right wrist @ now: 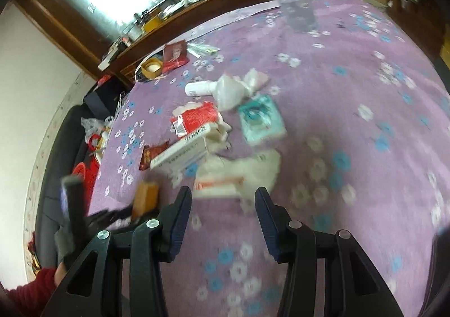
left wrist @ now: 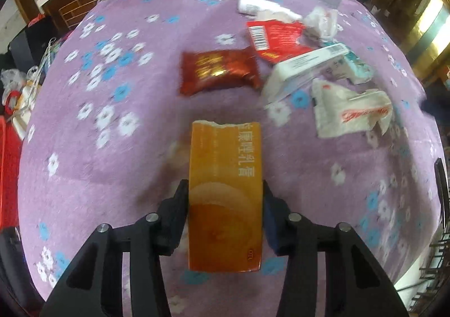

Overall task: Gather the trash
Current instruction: 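Grasp the white plastic bag with the right tool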

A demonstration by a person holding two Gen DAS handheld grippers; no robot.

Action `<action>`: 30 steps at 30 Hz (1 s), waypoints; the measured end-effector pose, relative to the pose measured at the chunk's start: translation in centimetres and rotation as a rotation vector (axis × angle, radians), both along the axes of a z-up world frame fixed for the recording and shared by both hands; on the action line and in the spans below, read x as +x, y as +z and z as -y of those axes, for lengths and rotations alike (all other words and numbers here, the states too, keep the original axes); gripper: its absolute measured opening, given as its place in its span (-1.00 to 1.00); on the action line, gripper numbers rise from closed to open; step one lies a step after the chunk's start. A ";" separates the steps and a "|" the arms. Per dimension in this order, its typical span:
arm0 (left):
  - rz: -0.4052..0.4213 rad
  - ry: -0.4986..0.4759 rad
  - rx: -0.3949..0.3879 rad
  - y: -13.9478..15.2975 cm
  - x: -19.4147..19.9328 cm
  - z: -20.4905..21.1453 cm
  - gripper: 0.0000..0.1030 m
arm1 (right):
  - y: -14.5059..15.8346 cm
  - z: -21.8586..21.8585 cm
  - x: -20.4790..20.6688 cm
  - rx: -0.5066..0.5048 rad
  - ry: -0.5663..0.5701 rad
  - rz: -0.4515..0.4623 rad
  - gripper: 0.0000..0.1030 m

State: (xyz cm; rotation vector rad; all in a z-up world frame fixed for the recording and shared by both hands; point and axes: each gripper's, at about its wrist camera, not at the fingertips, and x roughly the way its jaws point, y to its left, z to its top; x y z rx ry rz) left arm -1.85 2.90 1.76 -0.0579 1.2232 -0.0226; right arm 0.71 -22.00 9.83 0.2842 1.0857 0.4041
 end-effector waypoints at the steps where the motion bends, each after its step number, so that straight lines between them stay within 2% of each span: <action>1: 0.001 0.003 0.003 -0.1 -0.2 -0.5 -0.11 | -0.4 -0.5 1.0 -0.011 0.013 -0.001 0.00; 5: 0.006 0.015 -0.001 -0.2 -1.4 -2.0 -0.11 | -2.5 -2.1 4.4 -0.063 0.038 -0.012 0.00; 8: 0.010 0.019 -0.010 -0.1 -1.6 -2.4 -0.11 | -4.2 -2.6 5.2 -0.066 0.050 -0.066 0.00; 15: 0.023 0.014 -0.011 -0.2 -1.6 -2.9 -0.09 | -5.2 -4.1 1.3 -0.045 0.166 -0.148 0.03; 19: 0.030 0.004 0.006 -0.3 -1.1 -2.4 0.03 | -5.2 -5.8 -0.4 -0.163 0.222 -0.091 0.11; 21: 0.038 -0.008 0.035 -0.4 -1.2 -1.9 0.03 | -5.6 -6.7 -0.6 -0.260 0.229 -0.076 0.11; 23: 0.059 -0.021 0.065 -0.4 -1.5 -1.7 -0.08 | -5.9 -7.3 -1.1 -0.331 0.244 -0.055 0.11; 24: 0.065 -0.020 0.064 -0.3 -1.6 -1.8 -0.12 | -6.2 -7.5 -1.4 -0.357 0.248 -0.050 -0.01; 25: 0.064 -0.017 0.051 -0.3 -1.6 -1.9 -0.12 | -6.3 -7.6 -1.4 -0.380 0.246 -0.046 -0.32; 30: 0.103 0.008 0.012 0.7 -2.6 -2.6 -0.13 | -5.4 -7.8 -3.0 -0.341 0.230 -0.034 -0.40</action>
